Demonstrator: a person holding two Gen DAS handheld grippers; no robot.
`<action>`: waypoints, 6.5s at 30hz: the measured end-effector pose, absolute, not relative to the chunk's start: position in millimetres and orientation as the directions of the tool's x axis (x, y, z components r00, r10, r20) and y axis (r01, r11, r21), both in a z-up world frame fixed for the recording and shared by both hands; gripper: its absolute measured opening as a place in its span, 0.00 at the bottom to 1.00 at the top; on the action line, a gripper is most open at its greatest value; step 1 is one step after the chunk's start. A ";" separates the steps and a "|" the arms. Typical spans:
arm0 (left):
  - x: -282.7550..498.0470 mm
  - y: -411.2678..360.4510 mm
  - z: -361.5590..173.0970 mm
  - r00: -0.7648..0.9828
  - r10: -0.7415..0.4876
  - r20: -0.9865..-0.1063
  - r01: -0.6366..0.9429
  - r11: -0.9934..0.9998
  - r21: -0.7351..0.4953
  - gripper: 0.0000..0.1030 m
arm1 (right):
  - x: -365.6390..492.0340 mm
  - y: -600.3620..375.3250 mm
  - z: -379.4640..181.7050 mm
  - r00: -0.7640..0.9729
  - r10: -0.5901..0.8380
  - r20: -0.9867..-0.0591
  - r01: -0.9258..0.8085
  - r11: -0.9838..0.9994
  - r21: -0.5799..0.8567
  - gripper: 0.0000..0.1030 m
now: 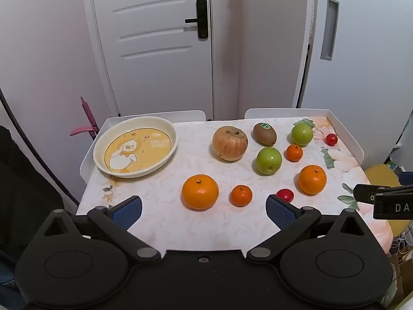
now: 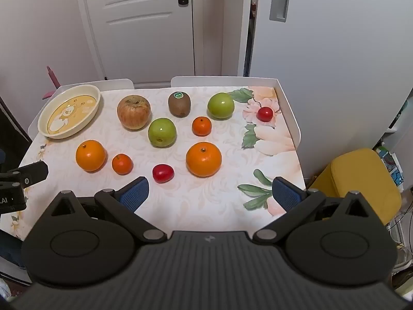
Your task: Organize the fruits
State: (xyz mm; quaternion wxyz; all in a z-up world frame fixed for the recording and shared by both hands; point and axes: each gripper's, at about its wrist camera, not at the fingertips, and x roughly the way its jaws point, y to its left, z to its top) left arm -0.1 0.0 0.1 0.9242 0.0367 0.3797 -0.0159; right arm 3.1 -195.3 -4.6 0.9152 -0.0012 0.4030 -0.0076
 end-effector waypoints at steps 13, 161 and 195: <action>4.4 11.3 4.0 0.735 -0.012 -0.678 0.062 0.997 0.050 1.00 | 9.0 -192.8 -0.8 0.683 -0.016 -0.730 0.011 1.000 -0.011 1.00; 94.4 27.3 -125.3 0.705 -0.111 -0.701 0.268 0.956 0.119 0.64 | 84.9 -143.7 -139.0 0.682 0.116 -0.722 -0.153 0.988 0.014 0.49; 94.2 135.5 -16.6 0.804 -0.005 -0.594 0.062 0.995 0.075 0.64 | 129.8 -37.9 -22.4 0.740 0.257 -0.622 -0.293 0.955 0.046 0.49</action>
